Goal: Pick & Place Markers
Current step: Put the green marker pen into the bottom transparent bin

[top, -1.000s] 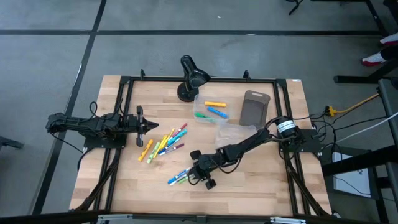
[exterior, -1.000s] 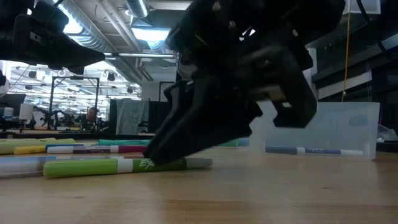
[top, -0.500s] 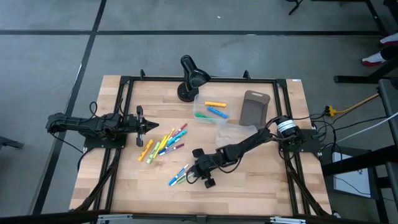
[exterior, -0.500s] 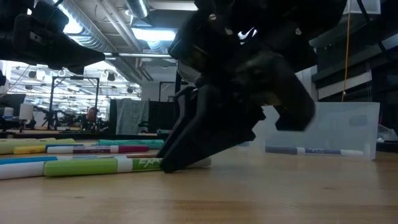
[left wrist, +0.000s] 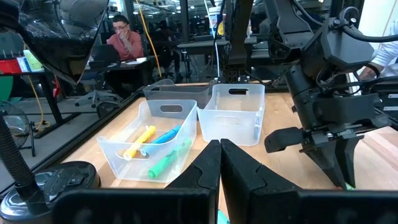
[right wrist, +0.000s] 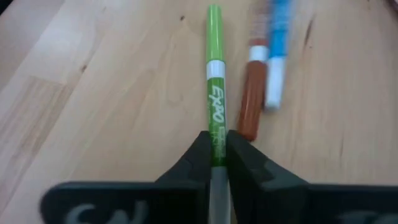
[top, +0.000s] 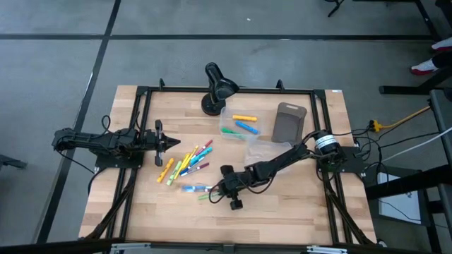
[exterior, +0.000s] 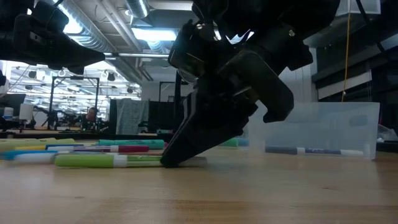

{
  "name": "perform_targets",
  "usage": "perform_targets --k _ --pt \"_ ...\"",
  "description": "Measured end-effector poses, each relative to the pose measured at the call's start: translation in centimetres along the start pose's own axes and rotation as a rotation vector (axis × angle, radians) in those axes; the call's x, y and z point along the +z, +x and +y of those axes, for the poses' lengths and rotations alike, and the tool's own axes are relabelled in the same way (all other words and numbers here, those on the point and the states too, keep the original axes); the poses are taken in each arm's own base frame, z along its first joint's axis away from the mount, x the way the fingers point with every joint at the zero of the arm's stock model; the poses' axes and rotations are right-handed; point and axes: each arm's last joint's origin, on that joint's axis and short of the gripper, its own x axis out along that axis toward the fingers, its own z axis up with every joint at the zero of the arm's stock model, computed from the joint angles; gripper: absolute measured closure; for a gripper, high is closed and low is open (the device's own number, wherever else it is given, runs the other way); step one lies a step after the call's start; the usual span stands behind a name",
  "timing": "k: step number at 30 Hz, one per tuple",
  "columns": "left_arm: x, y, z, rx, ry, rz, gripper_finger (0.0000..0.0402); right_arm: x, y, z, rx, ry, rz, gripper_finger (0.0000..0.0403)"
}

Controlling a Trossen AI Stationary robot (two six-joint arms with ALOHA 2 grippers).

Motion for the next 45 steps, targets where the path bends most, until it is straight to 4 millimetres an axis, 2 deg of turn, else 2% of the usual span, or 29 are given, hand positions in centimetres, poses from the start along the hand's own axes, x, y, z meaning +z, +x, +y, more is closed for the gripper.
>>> perform_targets --k 7,19,25,28,36,40,45 --pt "0.0 0.0 0.0 0.000 0.000 0.000 0.0395 0.3 0.1 -0.1 -0.039 0.100 -0.045 0.0375" --pt "0.0 0.0 0.0 0.000 0.000 0.000 0.0395 1.8 0.1 0.0 -0.035 0.097 -0.228 0.0375" --pt "0.0 0.0 0.0 0.000 0.000 0.000 0.0395 2.9 -0.7 -0.1 -0.032 0.065 -0.294 0.0375" --pt "0.0 0.0 0.0 0.000 0.000 0.000 0.0396 4.1 -2.2 0.0 -0.033 0.031 -0.334 0.0375" --pt "0.0 0.0 0.0 0.000 0.000 0.000 0.0395 7.2 -7.6 -0.1 -0.070 -0.058 -0.399 0.0375" --pt "0.0 0.0 0.0 0.000 0.000 0.000 0.0395 7.6 -9.7 -0.2 -0.157 -0.059 -0.369 0.0375" --pt "0.0 0.0 0.0 0.000 0.000 0.000 0.0395 7.5 -11.3 -0.6 -0.265 -0.020 -0.307 0.0375"
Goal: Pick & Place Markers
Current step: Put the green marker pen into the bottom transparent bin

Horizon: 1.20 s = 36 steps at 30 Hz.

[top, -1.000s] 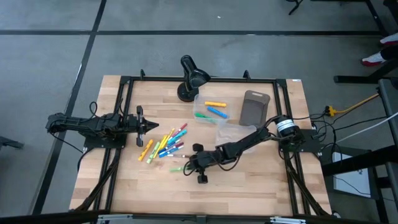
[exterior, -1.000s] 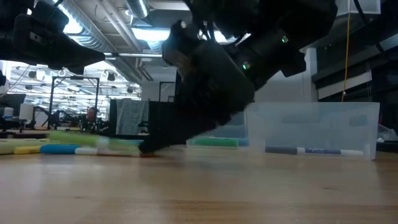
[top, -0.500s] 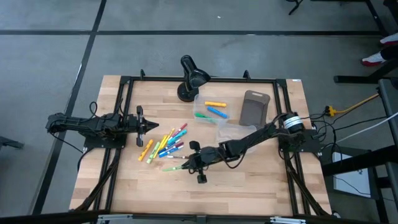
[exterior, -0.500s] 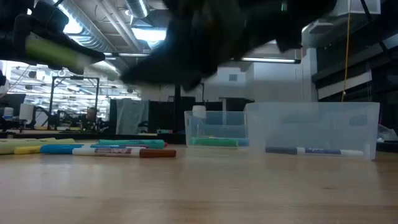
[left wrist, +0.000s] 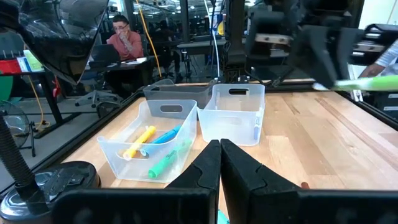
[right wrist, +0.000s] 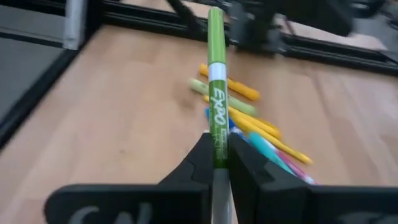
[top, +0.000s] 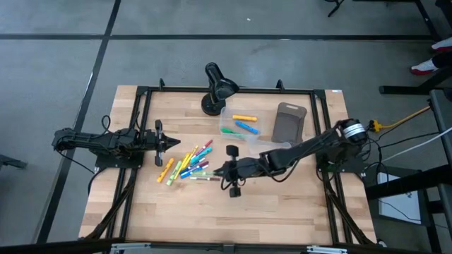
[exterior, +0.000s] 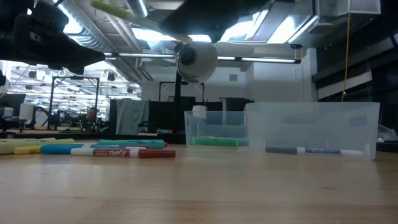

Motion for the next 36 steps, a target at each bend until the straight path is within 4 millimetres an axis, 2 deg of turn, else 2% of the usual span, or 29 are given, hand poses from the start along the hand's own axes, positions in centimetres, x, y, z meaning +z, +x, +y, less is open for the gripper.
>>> perform_targets --k 5,12,27,36 --pt "0.0 0.0 0.0 0.000 0.000 0.000 0.0395 0.1 -1.2 -0.6 -0.081 0.023 0.060 0.0375" --pt "0.0 0.0 0.0 0.000 0.000 0.000 0.0395 0.5 -3.2 -1.4 -0.096 0.035 0.124 0.0375" --pt "0.0 0.0 0.0 0.000 0.000 0.000 0.0396 1.1 -10.2 -3.6 -0.155 0.165 0.280 0.0375" --pt "0.0 0.0 0.0 0.000 0.000 0.000 0.0396 0.1 -13.3 -4.5 -0.223 0.257 0.409 0.0375"
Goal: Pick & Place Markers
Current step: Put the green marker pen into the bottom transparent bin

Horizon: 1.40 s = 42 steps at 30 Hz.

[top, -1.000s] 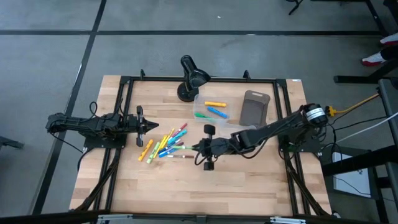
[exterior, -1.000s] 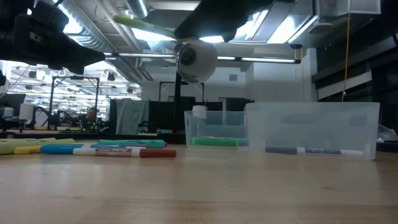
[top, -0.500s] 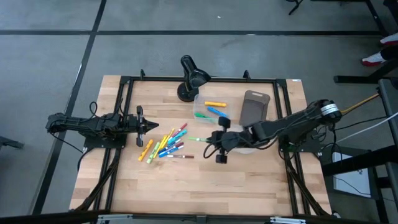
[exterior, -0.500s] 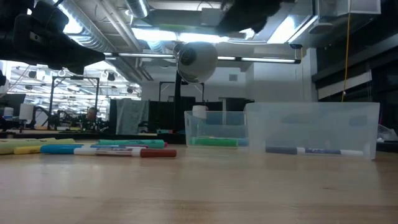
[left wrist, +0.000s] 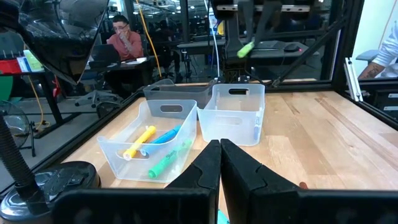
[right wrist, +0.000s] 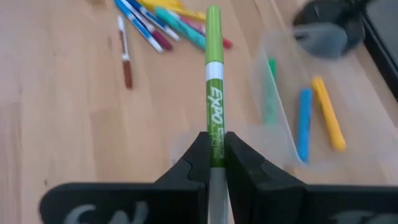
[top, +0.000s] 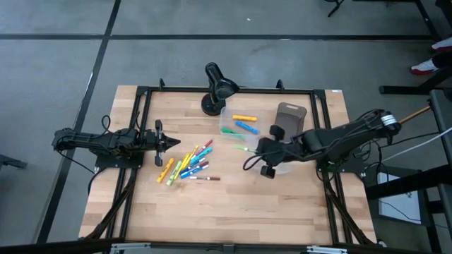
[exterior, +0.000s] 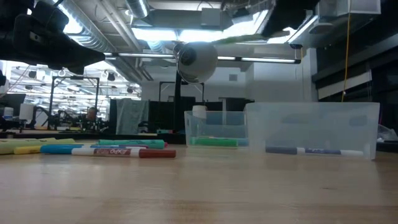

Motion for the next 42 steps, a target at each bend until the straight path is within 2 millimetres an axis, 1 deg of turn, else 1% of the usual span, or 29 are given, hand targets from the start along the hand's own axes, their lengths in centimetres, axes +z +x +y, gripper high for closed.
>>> perform_targets --k 8,16,21,26,32,36,42 --pt "0.0 0.0 0.0 0.000 0.000 0.000 0.0395 -1.4 -1.3 -1.2 -0.051 0.058 0.108 0.0372" --pt "0.0 0.0 0.0 0.000 0.000 0.000 0.0395 -2.7 -1.7 -1.8 -0.089 0.073 0.250 0.0374" --pt "0.0 0.0 0.0 0.000 0.000 0.000 0.0395 -3.1 -1.9 -1.6 -0.092 0.042 0.274 0.0368" --pt "0.0 0.0 0.0 0.000 0.000 0.000 0.0395 -3.7 -2.2 -1.4 -0.092 0.030 0.320 0.0374" --pt "0.0 0.0 0.0 0.000 0.000 0.000 0.0395 -3.9 -2.5 -0.8 -0.078 0.025 0.314 0.0369" --pt "0.0 0.0 0.0 0.000 0.000 0.000 0.0395 -4.8 -2.0 -0.5 -0.098 0.006 0.318 0.0372" --pt "0.0 0.0 0.0 0.000 0.000 0.000 0.0395 -6.2 -0.5 -0.2 -0.088 0.004 0.333 0.0369"
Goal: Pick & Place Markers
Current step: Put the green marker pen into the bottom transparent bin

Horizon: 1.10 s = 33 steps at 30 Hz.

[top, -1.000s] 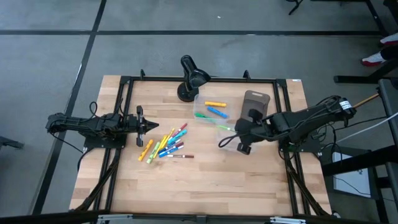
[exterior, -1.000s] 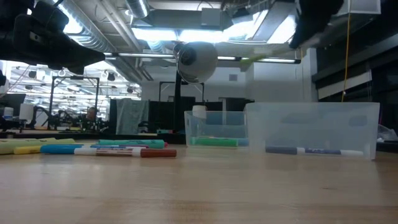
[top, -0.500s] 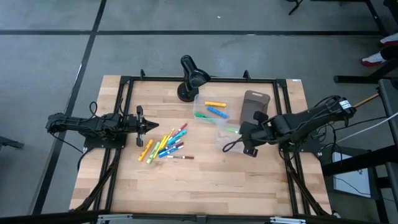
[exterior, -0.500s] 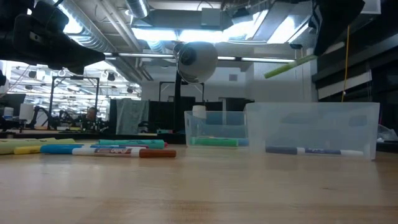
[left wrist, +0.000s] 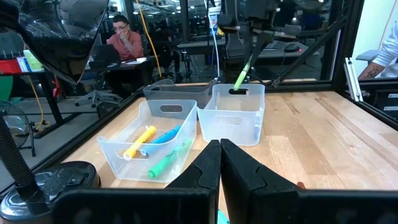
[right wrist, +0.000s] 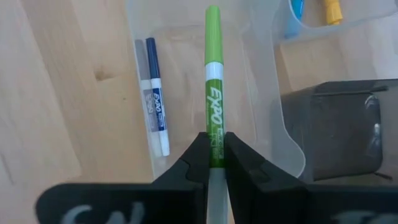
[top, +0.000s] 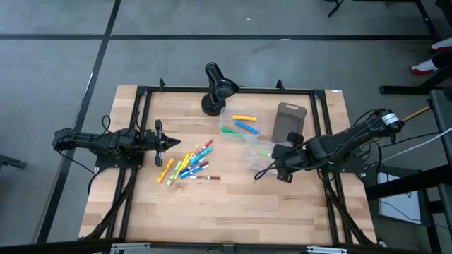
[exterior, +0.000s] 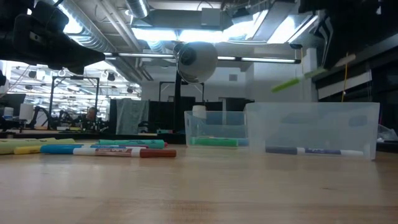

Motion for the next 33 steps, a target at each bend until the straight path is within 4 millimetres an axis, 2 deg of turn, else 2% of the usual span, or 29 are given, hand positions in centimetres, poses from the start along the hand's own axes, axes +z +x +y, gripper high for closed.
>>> perform_targets --k 8,17,33 --pt "0.0 0.0 0.0 0.000 0.000 0.000 0.0396 -0.9 1.5 0.1 0.007 -0.009 0.036 0.0373" --pt "0.0 0.0 0.0 0.000 0.000 0.000 0.0395 -1.4 3.2 0.7 0.057 0.009 -0.001 0.0372" --pt "0.0 0.0 0.0 0.000 0.000 0.000 0.0395 -0.9 3.3 1.0 0.075 0.037 -0.061 0.0367"
